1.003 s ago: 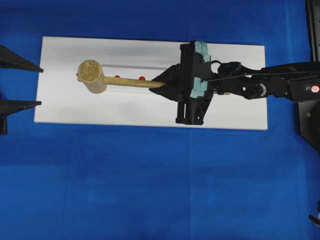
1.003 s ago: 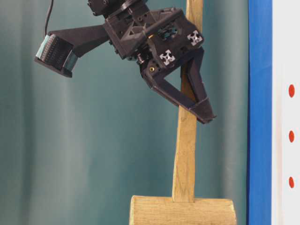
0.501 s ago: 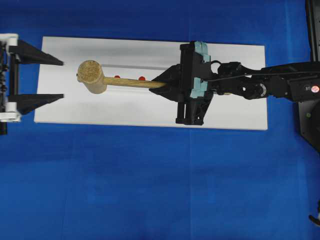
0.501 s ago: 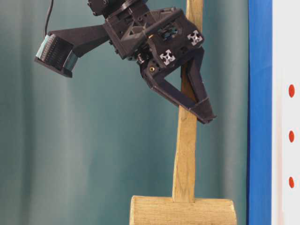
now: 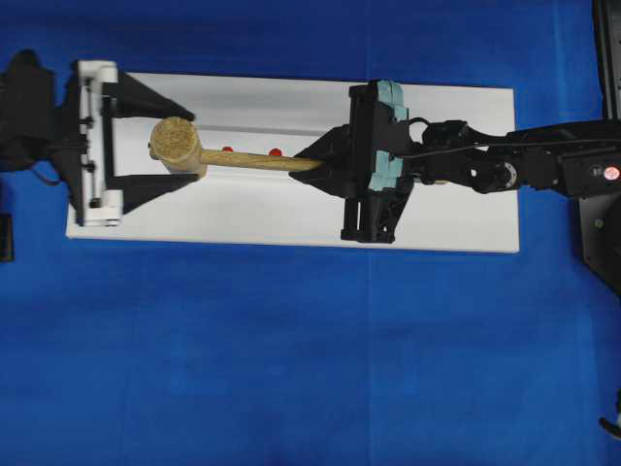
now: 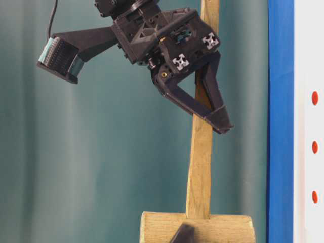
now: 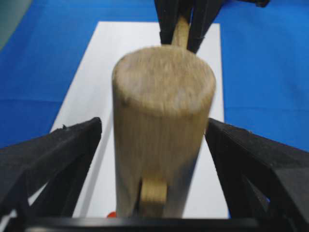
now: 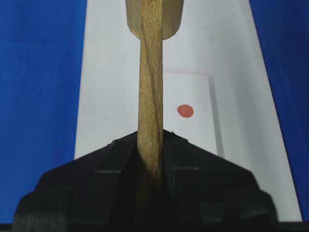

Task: Hit the mark with a hammer.
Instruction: 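Grasp the mallet head with the left gripper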

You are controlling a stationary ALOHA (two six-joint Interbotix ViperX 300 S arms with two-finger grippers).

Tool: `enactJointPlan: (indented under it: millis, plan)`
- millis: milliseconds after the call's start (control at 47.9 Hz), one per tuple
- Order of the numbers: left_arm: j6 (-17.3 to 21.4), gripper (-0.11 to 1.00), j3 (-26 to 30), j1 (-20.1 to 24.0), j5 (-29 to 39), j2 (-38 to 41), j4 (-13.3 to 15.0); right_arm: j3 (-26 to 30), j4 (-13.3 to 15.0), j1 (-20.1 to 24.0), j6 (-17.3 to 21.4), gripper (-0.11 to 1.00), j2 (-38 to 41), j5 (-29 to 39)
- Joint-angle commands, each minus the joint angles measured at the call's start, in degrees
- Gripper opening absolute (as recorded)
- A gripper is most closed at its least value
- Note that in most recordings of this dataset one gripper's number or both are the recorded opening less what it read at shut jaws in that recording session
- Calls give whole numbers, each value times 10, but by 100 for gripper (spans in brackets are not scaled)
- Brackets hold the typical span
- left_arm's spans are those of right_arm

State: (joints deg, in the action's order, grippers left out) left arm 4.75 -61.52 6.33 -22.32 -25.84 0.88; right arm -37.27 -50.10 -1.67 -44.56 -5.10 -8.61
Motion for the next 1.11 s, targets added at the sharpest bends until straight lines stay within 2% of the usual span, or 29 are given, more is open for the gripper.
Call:
enactJointPlan:
  millis: [0,188,272,334,459,1086]
  plan:
    - [2,93,24,2,-3,11,0,18,2,3,-1,2,-9,-4]
    - [-3,92,25,2,7,11,0,18,2,4,-1,2,-10,-4]
    - [-3,88,25,1,9,9,0,18,2,4,-1,2,-10,-5]
    - [-1,78,24,0,13,9,0,18,4,4,-1,2,-10,-4]
    - [3,45,23,-1,17,7,0,18,4,4,-1,2,-10,-3]
    - [-4,46,21,-3,18,6,0,17,4,4,0,2,-10,11]
